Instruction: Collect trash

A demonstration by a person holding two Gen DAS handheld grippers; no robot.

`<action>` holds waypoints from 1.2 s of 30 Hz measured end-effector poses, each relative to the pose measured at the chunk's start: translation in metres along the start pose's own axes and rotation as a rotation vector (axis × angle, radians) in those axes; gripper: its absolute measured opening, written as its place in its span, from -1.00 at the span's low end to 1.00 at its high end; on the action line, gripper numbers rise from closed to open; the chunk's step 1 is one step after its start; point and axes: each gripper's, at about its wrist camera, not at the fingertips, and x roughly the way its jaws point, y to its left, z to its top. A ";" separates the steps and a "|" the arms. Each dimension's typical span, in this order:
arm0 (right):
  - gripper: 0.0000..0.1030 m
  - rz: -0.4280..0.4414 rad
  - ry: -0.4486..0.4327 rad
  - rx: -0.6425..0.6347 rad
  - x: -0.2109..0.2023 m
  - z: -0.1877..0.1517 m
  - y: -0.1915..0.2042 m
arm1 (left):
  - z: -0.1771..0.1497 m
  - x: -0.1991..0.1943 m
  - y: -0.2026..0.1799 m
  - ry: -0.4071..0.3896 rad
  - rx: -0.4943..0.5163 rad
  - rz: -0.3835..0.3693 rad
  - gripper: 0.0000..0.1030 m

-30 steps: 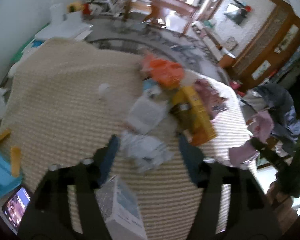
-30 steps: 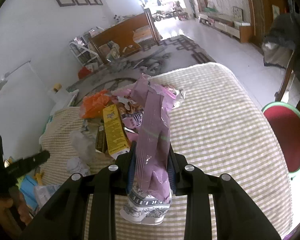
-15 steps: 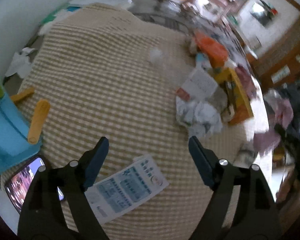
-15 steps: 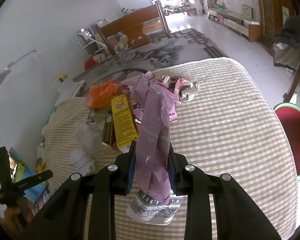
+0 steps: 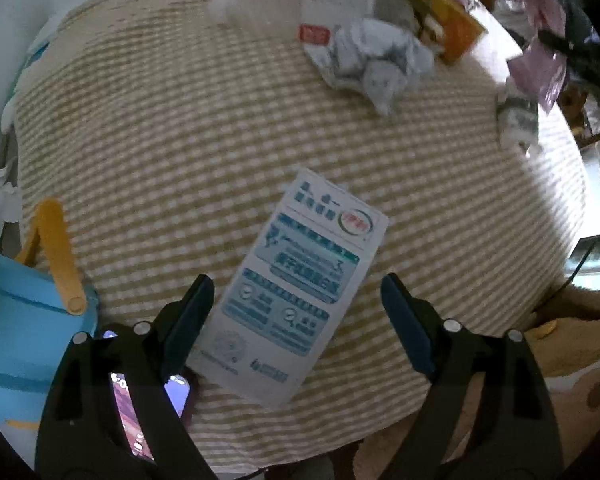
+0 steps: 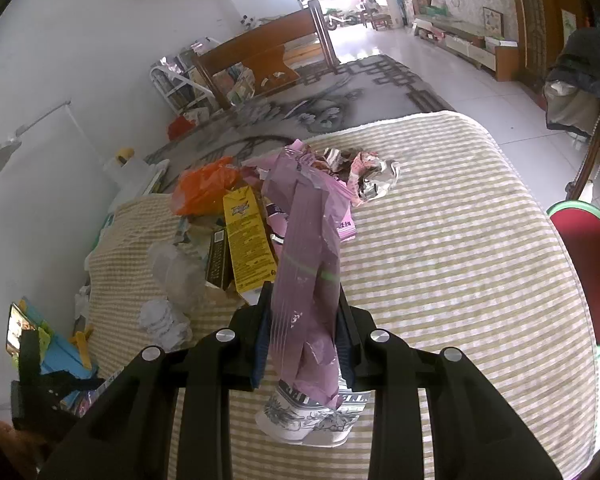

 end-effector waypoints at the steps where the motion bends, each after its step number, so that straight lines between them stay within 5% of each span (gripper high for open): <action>1: -0.46 -0.001 -0.001 -0.001 0.000 0.001 0.001 | 0.000 0.003 -0.002 -0.001 0.005 0.008 0.61; 5: -0.46 -0.004 -0.009 -0.002 -0.002 0.001 0.001 | 0.002 0.006 -0.010 -0.019 0.008 0.005 0.15; 11: -0.47 -0.015 -0.036 0.022 -0.013 0.004 -0.009 | 0.022 -0.024 -0.019 -0.164 -0.060 -0.066 0.10; 20: -0.47 -0.034 -0.091 0.094 -0.039 0.012 -0.047 | 0.106 -0.068 -0.073 -0.411 -0.122 -0.236 0.10; 29: -0.47 -0.168 -0.138 0.231 -0.079 0.018 -0.139 | 0.182 -0.059 -0.177 -0.421 -0.042 -0.426 0.10; 36: -0.47 -0.260 -0.119 0.349 -0.103 0.015 -0.235 | 0.227 -0.023 -0.267 -0.332 0.003 -0.512 0.10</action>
